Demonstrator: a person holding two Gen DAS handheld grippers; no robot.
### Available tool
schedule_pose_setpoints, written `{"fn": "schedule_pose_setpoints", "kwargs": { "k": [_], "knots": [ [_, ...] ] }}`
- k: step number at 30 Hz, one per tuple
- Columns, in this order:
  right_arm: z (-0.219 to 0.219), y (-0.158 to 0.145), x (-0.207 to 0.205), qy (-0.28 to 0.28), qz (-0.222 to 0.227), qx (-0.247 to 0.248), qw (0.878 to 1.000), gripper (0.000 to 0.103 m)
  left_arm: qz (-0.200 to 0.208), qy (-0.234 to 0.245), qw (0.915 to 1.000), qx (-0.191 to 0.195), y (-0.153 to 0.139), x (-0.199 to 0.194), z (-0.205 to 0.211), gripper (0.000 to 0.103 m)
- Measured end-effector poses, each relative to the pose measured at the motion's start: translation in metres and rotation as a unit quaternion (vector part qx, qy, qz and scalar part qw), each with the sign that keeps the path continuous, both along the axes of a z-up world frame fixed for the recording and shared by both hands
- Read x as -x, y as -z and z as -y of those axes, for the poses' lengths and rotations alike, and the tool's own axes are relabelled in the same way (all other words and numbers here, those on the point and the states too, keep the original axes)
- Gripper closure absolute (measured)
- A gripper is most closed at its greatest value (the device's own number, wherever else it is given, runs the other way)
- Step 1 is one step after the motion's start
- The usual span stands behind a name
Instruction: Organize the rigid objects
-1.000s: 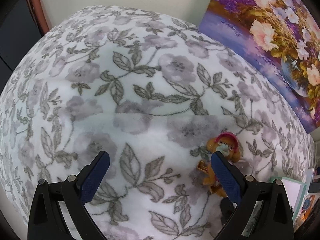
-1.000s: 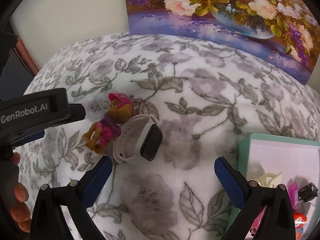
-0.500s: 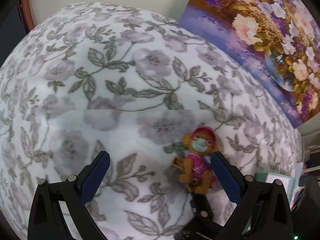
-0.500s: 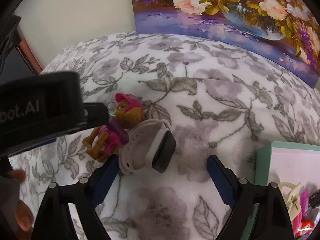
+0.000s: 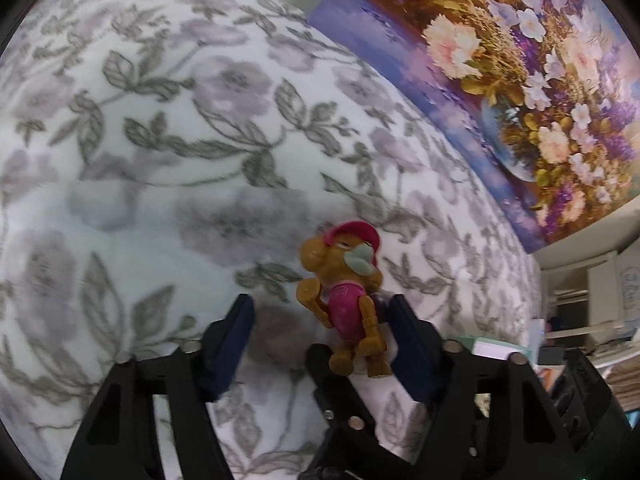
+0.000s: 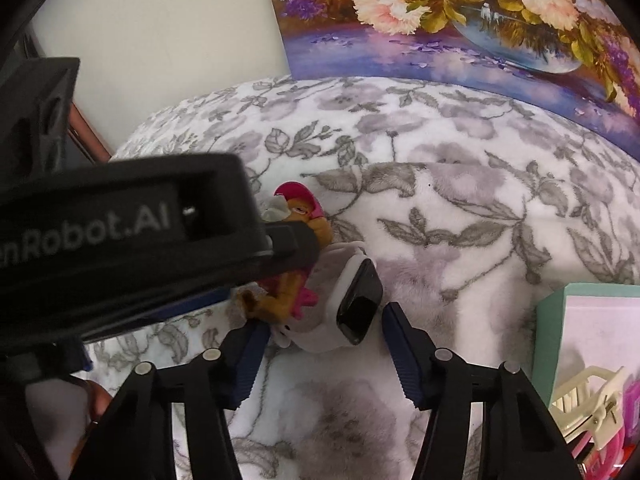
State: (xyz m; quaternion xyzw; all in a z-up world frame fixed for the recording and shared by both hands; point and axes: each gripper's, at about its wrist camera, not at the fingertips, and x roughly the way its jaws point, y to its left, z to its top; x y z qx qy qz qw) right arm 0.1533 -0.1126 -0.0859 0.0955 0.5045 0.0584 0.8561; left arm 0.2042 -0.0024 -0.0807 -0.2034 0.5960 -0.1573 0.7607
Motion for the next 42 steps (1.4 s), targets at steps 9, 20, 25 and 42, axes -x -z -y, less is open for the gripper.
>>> {"fn": "schedule_pose_setpoints", "kwargs": {
  "k": [9,20,25,42],
  "knots": [
    [0.004,0.0,0.003,0.001,-0.003,-0.015,1.0,0.049,0.009,0.022,0.9994,0.027,-0.006,0.001,0.007,0.071],
    [0.002,-0.002,0.012,-0.001,-0.01,-0.001,1.0,0.05,0.004,-0.022,0.9997,-0.012,-0.013,0.001,-0.017,0.072],
    [0.006,-0.008,0.016,0.001,-0.012,0.002,1.0,0.05,0.0,-0.038,0.9986,-0.037,-0.018,0.007,-0.027,0.072],
    [0.023,-0.063,0.07,0.02,0.001,0.008,1.0,0.077,0.035,-0.046,0.9962,-0.065,-0.075,0.071,-0.036,0.072]
  ]
}}
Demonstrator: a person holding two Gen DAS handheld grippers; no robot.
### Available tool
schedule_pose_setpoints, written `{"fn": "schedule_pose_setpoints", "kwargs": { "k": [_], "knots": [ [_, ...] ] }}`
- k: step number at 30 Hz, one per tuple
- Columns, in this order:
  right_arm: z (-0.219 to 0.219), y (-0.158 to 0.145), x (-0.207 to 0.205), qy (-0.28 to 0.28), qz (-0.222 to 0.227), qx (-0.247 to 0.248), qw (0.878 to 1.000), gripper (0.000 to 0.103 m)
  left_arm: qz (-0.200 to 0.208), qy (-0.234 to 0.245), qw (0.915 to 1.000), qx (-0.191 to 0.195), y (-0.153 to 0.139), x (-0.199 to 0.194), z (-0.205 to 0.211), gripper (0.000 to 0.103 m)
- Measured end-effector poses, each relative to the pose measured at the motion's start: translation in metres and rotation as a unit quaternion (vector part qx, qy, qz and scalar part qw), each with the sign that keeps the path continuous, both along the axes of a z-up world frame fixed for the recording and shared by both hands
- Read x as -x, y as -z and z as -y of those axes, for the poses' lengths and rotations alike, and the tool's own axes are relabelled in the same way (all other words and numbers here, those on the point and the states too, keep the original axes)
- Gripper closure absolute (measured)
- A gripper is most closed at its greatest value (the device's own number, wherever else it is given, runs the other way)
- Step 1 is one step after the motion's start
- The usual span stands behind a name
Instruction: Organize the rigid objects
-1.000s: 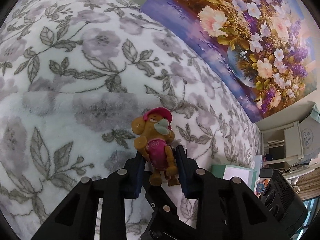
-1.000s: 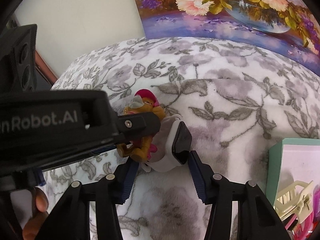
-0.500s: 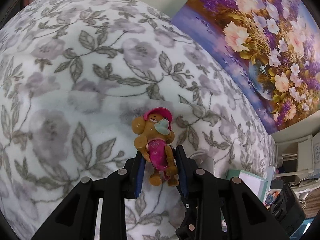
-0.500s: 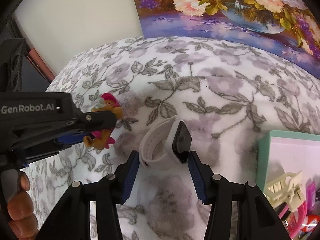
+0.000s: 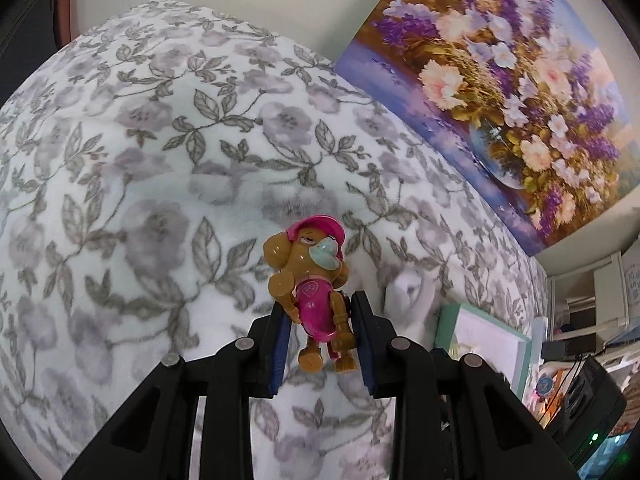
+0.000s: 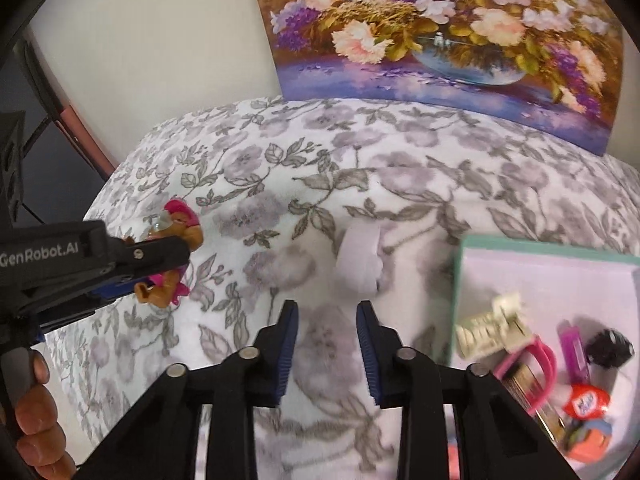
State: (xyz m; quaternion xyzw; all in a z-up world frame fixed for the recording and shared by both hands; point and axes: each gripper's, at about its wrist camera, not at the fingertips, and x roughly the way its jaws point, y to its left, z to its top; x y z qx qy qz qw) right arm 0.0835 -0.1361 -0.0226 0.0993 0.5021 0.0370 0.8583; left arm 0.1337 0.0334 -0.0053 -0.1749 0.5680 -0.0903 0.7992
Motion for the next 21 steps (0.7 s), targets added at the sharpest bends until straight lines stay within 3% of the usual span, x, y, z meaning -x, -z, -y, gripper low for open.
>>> {"fn": "schedule_pose_setpoints", "kwargs": {
  "k": [7,12,21],
  "knots": [
    [0.013,-0.018,0.034,0.015,0.007,-0.018,1.0,0.086,0.006,0.011,0.9998,-0.013,-0.007,0.034,0.008,0.072],
    [0.021,-0.029,0.05,0.025,0.016,-0.028,0.999,0.086,0.007,0.018,0.9995,-0.025,-0.008,0.051,0.014,0.072],
    [0.018,-0.021,0.03,0.02,0.02,-0.021,0.999,0.085,-0.008,0.009,0.999,-0.042,0.016,0.033,0.012,0.072]
  ]
}}
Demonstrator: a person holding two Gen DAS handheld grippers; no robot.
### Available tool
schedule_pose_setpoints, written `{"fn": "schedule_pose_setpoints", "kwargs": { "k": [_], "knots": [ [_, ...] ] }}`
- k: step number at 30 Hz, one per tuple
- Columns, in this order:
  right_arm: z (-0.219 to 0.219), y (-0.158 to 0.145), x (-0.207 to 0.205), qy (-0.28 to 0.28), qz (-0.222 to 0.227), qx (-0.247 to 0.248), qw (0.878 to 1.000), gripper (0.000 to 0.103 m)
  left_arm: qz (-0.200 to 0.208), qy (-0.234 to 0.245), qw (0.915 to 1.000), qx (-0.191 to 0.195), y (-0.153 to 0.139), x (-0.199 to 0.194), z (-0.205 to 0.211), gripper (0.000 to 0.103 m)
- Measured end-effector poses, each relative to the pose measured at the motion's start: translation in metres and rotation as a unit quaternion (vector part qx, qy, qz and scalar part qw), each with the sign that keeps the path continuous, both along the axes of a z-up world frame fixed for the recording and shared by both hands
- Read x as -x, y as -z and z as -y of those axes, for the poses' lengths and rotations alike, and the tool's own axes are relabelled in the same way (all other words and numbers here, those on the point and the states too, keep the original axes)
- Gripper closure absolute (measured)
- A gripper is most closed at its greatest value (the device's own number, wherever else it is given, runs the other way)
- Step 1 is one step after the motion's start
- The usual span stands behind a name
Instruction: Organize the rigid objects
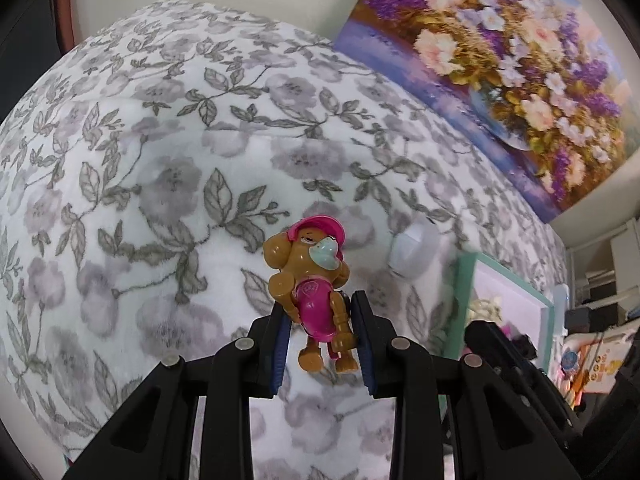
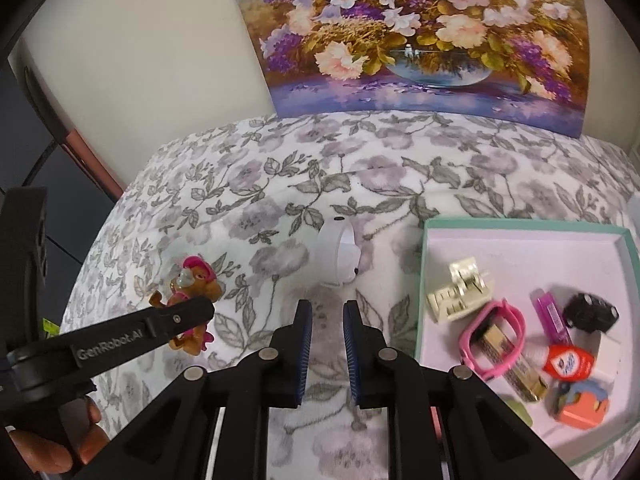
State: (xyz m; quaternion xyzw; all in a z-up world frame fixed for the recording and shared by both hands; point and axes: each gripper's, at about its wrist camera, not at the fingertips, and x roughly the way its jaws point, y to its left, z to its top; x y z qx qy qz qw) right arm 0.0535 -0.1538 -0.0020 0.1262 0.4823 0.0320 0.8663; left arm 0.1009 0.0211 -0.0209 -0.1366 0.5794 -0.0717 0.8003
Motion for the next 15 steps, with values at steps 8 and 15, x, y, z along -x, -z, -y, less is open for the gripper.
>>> {"fn": "schedule_pose_setpoints", "kwargs": {
  "k": [8,15],
  "knots": [
    [-0.008,0.016,-0.033,-0.007,0.001,0.028,1.0,0.069,-0.013,-0.015,0.9997,-0.016,0.021,-0.028,-0.005,0.072],
    [-0.014,0.031,-0.058,0.003,0.003,0.02,1.0,0.052,-0.008,-0.027,0.999,-0.034,0.029,-0.049,-0.011,0.072]
  ]
}}
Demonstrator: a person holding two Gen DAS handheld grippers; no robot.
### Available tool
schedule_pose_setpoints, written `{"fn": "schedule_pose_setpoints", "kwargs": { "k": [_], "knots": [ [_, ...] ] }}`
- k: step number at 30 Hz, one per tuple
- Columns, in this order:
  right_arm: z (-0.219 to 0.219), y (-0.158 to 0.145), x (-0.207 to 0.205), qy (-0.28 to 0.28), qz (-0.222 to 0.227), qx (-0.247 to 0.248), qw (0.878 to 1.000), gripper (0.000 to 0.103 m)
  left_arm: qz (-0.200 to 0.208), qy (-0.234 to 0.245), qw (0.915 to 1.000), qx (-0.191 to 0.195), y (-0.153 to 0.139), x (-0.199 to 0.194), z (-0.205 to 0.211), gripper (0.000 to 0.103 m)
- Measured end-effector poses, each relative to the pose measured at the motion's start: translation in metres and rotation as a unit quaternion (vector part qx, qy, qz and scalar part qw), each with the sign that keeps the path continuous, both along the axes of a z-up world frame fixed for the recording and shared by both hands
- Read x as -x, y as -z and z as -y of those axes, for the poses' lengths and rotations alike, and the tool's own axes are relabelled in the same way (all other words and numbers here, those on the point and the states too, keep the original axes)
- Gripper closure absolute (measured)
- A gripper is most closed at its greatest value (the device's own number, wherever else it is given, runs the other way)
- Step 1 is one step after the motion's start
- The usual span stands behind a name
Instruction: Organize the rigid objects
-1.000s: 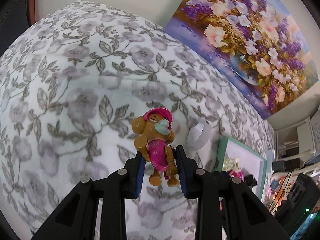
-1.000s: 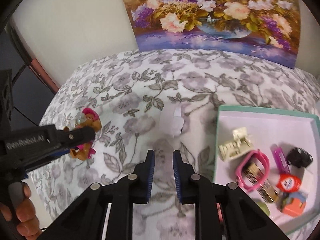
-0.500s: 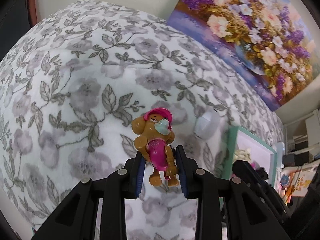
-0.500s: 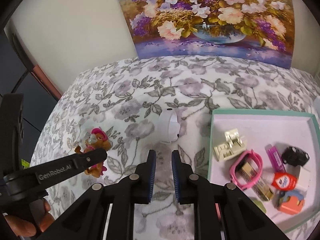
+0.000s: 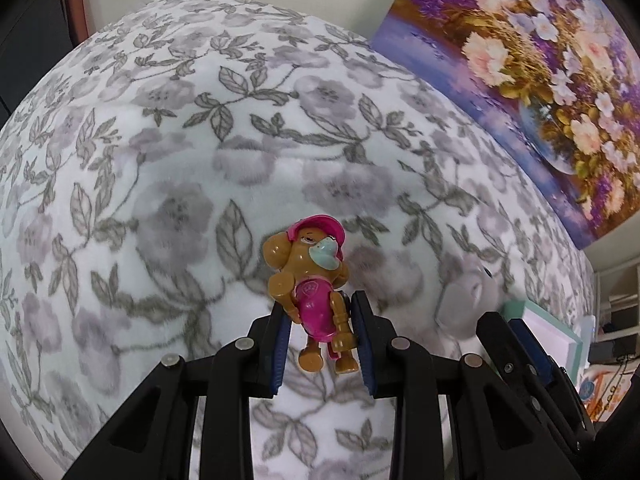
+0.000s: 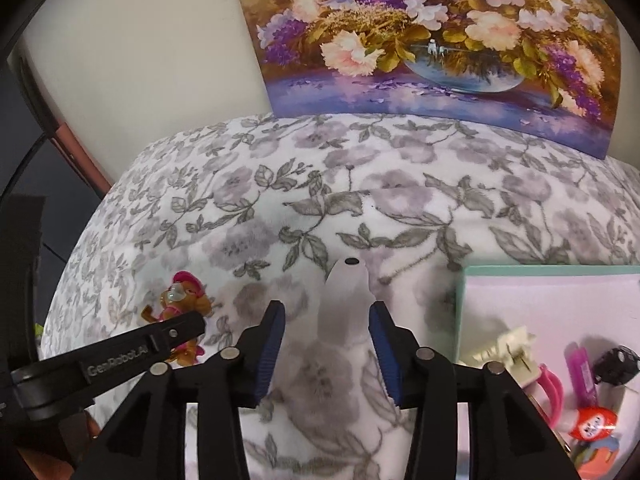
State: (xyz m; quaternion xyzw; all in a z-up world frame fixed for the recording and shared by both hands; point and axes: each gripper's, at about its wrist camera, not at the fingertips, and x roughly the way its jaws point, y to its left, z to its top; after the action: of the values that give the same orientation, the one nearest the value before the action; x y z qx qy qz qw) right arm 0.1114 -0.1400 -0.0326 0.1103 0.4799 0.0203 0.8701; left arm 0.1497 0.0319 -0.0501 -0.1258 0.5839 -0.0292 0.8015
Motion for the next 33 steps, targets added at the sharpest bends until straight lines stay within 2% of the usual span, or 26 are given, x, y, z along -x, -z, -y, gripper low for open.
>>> {"fn": "schedule_pose_setpoints", "kwargs": {
  "k": [8,15,19,26,33],
  "knots": [
    [0.005,0.023,-0.018,0.015,-0.016,-0.003,1.0,0.052,-0.009,-0.005,0.9999,-0.004,0.014,-0.014,0.0,0.072],
    [0.004,0.032,-0.025,0.021,-0.02,-0.001,1.0,0.053,-0.004,0.001,0.9999,-0.01,0.015,-0.016,0.004,0.072],
    [0.006,0.037,-0.026,0.025,-0.026,-0.008,0.999,0.066,-0.007,-0.001,0.9999,-0.01,0.016,-0.018,0.003,0.073],
    [0.008,0.035,-0.022,0.022,-0.023,-0.011,0.999,0.08,-0.01,0.001,0.9999,-0.006,0.016,-0.017,0.002,0.073],
    [0.01,0.03,-0.015,0.022,-0.027,-0.017,0.999,0.083,0.001,0.005,1.0,-0.005,0.003,-0.011,0.003,0.074]
  ]
}}
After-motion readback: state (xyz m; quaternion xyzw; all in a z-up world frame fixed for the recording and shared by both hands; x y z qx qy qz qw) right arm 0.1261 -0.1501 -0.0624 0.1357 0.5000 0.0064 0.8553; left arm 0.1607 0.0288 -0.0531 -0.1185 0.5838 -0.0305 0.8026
